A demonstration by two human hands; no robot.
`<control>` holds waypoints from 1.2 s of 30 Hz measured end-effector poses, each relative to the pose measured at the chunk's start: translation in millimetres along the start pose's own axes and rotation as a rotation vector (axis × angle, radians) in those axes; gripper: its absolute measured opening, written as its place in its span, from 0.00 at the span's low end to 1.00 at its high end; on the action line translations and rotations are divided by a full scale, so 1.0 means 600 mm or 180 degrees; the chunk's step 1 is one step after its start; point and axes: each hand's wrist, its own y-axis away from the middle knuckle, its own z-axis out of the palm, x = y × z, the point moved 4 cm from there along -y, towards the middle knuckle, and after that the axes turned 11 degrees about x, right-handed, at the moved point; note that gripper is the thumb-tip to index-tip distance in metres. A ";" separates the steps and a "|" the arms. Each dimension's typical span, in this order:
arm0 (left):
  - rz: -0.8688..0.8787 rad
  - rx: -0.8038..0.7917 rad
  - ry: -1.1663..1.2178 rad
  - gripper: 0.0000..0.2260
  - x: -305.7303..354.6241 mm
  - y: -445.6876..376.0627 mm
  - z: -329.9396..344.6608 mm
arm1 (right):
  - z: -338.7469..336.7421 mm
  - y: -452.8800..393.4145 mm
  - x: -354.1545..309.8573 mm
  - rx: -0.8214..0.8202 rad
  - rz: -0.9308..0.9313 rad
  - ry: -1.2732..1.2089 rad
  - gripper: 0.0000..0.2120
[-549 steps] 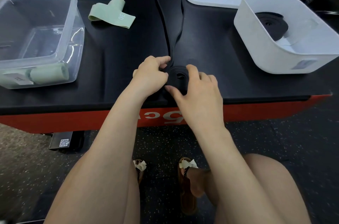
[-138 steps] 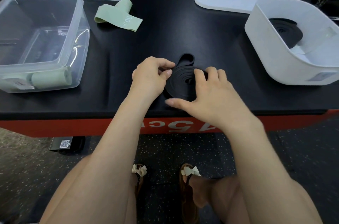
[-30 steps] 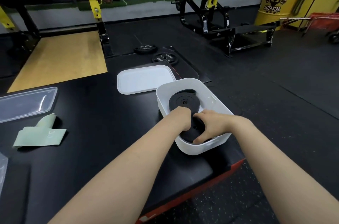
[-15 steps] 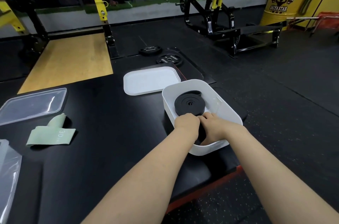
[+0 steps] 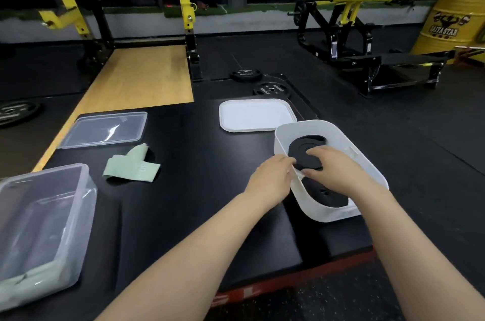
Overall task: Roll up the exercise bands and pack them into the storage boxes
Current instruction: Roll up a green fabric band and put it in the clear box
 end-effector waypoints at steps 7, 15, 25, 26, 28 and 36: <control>-0.0583 0.0161 -0.0220 0.18 -0.156 0.071 -0.094 | 0.046 -0.001 -0.158 0.0057 -0.0354 -0.0440 0.21; -0.1988 0.0727 0.0043 0.18 -0.355 0.138 -0.188 | 0.168 -0.030 -0.322 -0.0574 -0.0485 -0.0867 0.19; -0.2782 0.1190 0.0418 0.19 -0.455 0.149 -0.225 | 0.295 -0.100 -0.481 -0.0744 0.0283 -0.1343 0.13; -0.2777 0.1190 0.0397 0.19 -0.457 0.149 -0.226 | 0.303 -0.102 -0.491 -0.0725 0.0329 -0.1286 0.12; -0.2743 0.1167 0.0299 0.18 -0.458 0.149 -0.227 | 0.312 -0.101 -0.508 -0.0660 0.0369 -0.1197 0.11; -0.2174 0.1213 0.0036 0.18 -0.424 0.128 -0.261 | 0.266 -0.082 -0.511 -0.0039 0.0261 -0.2195 0.06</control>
